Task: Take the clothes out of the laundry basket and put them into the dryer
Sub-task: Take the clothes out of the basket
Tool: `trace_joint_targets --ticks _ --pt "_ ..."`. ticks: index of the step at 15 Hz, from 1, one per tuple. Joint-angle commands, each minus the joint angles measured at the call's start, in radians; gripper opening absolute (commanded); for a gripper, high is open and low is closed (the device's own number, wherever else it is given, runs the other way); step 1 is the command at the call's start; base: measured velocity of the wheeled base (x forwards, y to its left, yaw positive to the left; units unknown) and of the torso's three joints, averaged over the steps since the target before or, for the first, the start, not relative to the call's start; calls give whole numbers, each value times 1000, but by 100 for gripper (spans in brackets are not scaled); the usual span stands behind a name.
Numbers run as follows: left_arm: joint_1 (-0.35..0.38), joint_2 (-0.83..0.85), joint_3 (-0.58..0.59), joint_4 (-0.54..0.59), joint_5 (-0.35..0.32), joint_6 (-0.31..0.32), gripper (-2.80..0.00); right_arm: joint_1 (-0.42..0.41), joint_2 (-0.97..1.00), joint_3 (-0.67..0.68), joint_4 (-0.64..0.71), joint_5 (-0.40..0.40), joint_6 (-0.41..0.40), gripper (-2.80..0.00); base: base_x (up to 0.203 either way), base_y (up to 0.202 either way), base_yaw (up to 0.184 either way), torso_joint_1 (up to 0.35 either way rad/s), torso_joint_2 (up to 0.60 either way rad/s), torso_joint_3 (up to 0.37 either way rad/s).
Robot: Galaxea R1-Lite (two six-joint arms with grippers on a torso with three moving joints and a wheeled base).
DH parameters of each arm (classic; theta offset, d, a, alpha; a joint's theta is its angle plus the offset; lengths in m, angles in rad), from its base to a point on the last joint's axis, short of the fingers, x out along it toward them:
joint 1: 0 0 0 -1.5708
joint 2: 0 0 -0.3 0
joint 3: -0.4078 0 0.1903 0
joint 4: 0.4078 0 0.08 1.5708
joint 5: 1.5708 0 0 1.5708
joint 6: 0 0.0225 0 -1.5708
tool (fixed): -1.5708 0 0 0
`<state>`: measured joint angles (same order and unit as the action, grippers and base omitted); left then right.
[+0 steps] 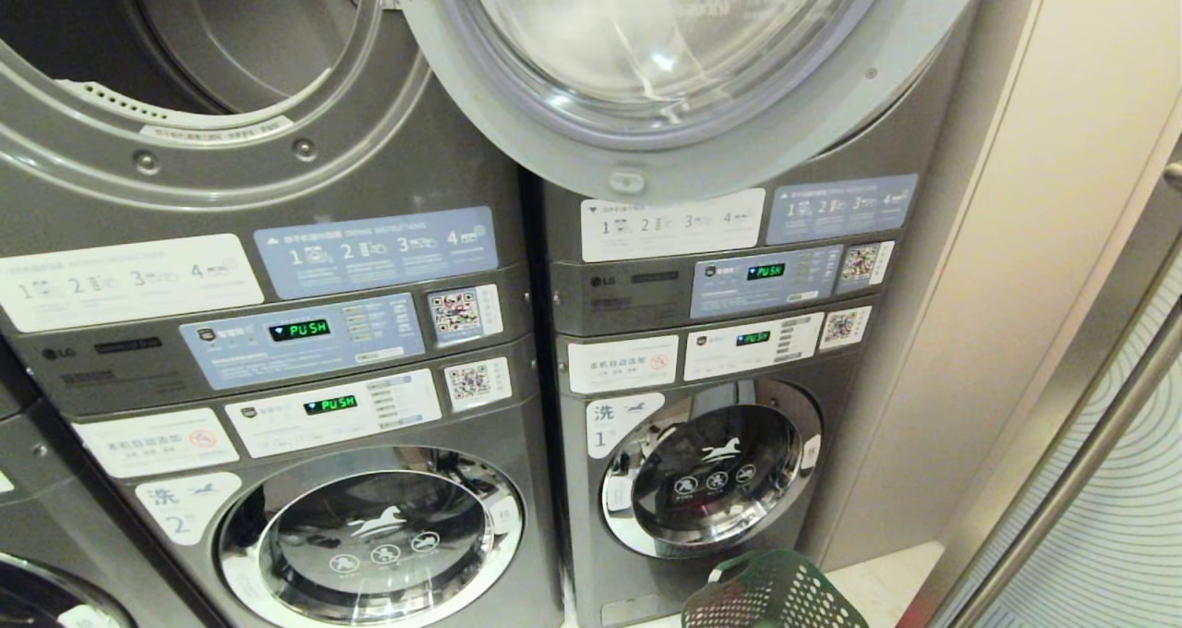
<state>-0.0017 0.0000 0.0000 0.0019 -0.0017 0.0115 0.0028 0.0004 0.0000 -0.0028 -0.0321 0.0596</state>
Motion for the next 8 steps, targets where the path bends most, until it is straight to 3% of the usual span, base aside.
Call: trace_joint_targets --ticks 1,8 --pt "0 -2 0 0 0 1 -280 0 0 0 0 -1 0 -280 0 0 0 -106 230 122" --pt "0 -2 0 -2 0 0 -280 0 0 0 0 0 0 -280 0 0 0 -144 297 153"
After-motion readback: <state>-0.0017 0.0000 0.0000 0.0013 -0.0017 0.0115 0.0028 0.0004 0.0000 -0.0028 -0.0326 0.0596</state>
